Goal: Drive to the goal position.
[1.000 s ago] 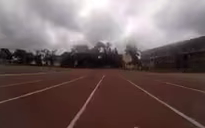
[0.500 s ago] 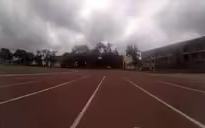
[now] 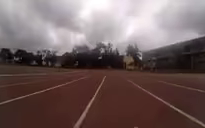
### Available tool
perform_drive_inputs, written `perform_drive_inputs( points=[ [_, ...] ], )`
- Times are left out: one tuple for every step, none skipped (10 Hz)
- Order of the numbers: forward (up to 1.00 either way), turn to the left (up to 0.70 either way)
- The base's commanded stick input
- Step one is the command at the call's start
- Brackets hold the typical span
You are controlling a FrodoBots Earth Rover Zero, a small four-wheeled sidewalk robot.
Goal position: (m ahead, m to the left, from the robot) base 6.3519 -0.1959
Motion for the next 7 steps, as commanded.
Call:
perform_drive_inputs(
  points=[
    [0.70,0.00],
    [0.70,0.00],
    [0.70,0.00],
    [0.70,0.00],
    [0.70,0.00],
    [0.70,0.00],
    [0.70,0.00]
  ],
)
